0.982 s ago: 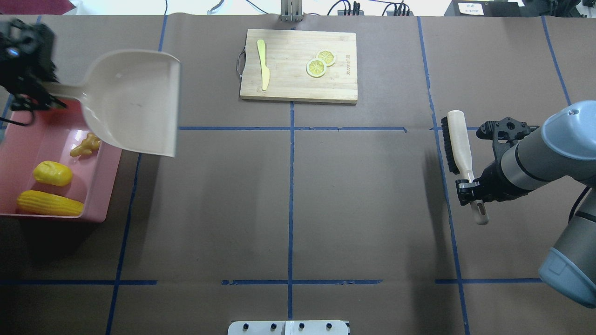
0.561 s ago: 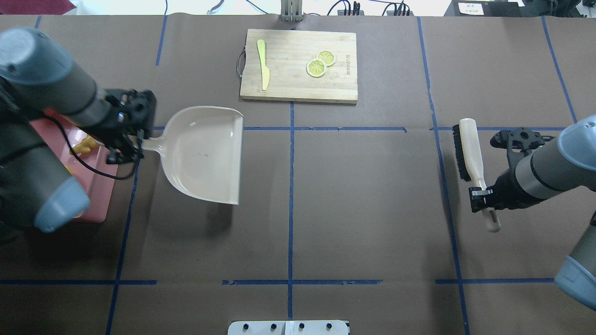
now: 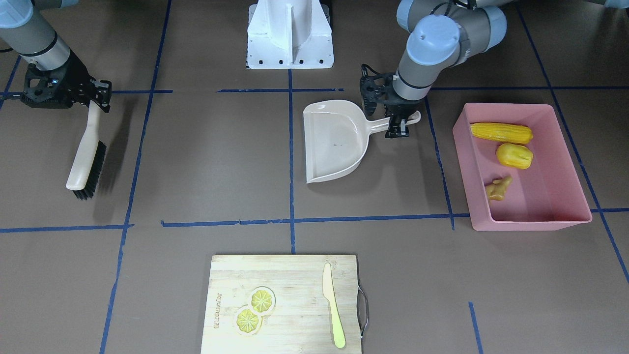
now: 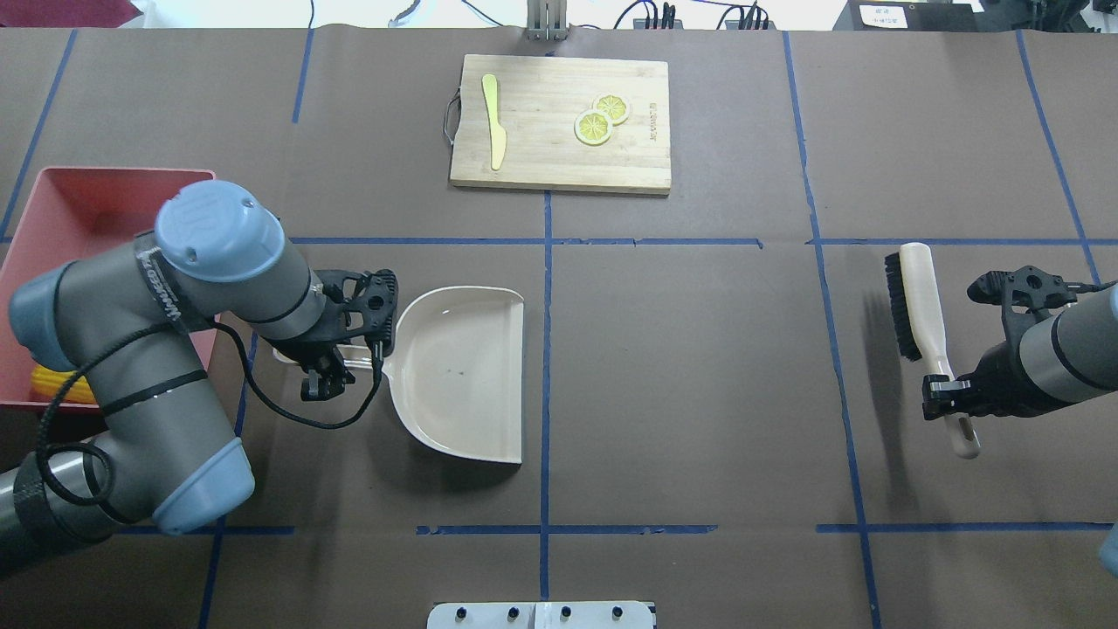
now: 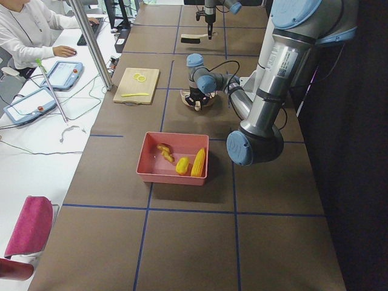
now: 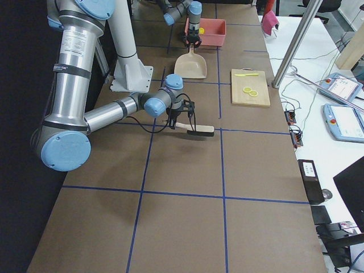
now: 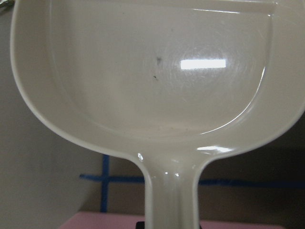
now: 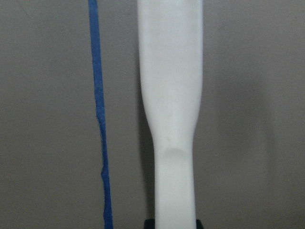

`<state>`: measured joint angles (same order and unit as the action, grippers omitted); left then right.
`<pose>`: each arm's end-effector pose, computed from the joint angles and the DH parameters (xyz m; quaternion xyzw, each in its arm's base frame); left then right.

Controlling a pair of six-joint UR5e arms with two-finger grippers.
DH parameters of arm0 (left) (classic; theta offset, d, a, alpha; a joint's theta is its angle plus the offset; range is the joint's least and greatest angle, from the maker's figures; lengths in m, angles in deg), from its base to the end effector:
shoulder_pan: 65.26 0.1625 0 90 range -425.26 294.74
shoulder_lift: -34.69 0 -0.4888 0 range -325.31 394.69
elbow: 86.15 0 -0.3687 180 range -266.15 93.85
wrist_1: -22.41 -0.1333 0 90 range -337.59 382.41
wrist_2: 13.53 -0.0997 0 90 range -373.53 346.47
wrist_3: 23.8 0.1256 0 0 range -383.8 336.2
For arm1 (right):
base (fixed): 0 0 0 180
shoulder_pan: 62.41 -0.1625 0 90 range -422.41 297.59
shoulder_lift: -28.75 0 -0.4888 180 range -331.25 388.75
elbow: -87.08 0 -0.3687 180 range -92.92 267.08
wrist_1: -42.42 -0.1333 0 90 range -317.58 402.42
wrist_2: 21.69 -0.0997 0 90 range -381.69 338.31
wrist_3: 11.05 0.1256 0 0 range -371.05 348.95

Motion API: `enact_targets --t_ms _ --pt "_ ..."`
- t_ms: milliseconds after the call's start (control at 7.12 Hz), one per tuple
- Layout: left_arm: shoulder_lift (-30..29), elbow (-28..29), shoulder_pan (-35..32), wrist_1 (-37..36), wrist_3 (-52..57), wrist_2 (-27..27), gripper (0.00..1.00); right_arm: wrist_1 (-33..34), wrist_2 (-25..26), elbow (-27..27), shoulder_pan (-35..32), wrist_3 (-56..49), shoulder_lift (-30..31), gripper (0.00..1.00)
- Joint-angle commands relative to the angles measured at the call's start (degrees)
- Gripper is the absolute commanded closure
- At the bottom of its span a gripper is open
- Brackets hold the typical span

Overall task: Sweep and dump trash into bin
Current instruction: 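Lower the empty dustpan back onto the table with the left gripper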

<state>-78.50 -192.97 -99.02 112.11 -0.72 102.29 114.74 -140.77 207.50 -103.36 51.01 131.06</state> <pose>0.4749 -0.4120 0.3980 0.2573 0.2959 0.6435 0.6573 -0.2482 -0.3110 0.5562 -0.0288 -0.3804 0.0277 0.9240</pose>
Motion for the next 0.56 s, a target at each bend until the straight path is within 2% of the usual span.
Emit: enact_targets --t_ms 0,281,421 --pt "-0.97 1.6 1.07 0.39 -0.22 -0.77 0.89 -0.43 0.08 -0.01 -0.01 -0.18 0.96 0.99" --pt "-2.12 2.14 0.9 0.56 0.21 -0.86 0.78 -0.43 0.17 -0.18 0.08 -0.27 0.96 0.98" --pt "-2.21 2.05 0.72 0.83 0.48 -3.99 0.71 -0.43 0.17 -0.45 0.08 -0.35 0.96 0.98"
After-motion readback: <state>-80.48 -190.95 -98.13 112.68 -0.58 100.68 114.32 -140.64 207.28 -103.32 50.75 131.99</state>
